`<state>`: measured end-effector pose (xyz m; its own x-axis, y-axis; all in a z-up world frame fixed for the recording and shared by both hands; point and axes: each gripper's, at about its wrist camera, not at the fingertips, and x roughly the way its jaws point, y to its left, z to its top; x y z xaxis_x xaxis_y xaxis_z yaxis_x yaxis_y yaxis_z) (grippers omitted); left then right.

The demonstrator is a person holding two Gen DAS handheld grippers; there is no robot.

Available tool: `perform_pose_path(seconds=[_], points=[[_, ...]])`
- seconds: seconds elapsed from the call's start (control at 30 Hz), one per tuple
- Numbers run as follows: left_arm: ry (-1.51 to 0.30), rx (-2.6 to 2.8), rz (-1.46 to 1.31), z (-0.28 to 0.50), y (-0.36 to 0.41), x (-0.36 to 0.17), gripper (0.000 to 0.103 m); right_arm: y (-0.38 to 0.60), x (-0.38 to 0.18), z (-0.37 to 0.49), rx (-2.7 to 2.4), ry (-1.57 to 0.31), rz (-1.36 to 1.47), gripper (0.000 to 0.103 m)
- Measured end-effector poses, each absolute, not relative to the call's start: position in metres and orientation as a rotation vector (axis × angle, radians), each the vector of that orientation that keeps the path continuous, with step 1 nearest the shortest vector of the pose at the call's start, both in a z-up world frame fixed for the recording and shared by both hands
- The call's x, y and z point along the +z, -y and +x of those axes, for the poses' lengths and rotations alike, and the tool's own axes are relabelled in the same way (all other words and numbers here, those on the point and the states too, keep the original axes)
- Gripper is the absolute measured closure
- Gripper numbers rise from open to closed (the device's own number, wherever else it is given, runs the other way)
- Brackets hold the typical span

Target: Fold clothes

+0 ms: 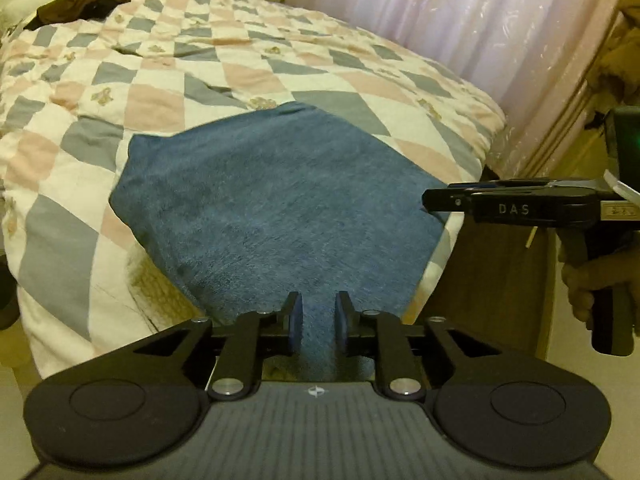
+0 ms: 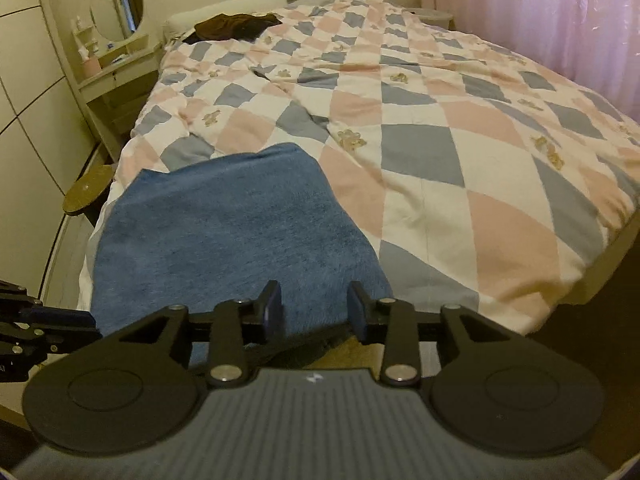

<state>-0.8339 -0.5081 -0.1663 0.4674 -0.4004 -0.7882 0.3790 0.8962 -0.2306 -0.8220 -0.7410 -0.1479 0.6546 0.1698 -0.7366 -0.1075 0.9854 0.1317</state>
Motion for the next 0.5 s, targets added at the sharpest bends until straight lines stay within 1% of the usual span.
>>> perform_pose_path(seconds=[0.07, 0.13, 0.17, 0.23, 0.27, 0.3, 0.37, 0.4, 0.47, 0.5], points=[[-0.984, -0.474, -0.022, -0.835, 0.503, -0.154, 0.078, 0.736, -0.134, -0.832, 0.141, -0.837, 0.094, 0.07], [-0.986, -0.463, -0.003, -0.836, 0.498, -0.14, 0.062, 0.731, -0.121, -0.842, 0.11, -0.837, 0.116, 0.068], [-0.994, -0.455, 0.011, -0.835, 0.495, -0.133, 0.052, 0.728, -0.116, -0.848, 0.09, -0.841, 0.137, 0.065], [-1.006, -0.454, 0.041, -0.832, 0.49, -0.119, 0.048, 0.721, -0.105, -0.859, 0.046, -0.851, 0.18, 0.059], [-1.014, -0.468, 0.059, -0.83, 0.488, -0.113, 0.041, 0.715, -0.1, -0.865, 0.014, -0.862, 0.203, 0.052], [-1.02, -0.485, 0.078, -0.829, 0.485, -0.108, 0.031, 0.709, -0.097, -0.871, -0.014, -0.872, 0.22, 0.046], [-1.021, -0.523, 0.118, -0.825, 0.479, -0.102, 0.024, 0.692, -0.092, -0.885, -0.066, -0.871, 0.247, 0.041], [-1.023, -0.554, 0.142, -0.824, 0.476, -0.1, 0.022, 0.683, -0.089, -0.892, -0.094, -0.869, 0.259, 0.041], [-1.03, -0.613, 0.197, -0.82, 0.468, -0.098, 0.021, 0.661, -0.085, -0.907, -0.162, -0.853, 0.277, 0.039], [-1.031, -0.64, 0.22, -0.819, 0.463, -0.096, 0.017, 0.65, -0.083, -0.914, -0.197, -0.845, 0.285, 0.036]])
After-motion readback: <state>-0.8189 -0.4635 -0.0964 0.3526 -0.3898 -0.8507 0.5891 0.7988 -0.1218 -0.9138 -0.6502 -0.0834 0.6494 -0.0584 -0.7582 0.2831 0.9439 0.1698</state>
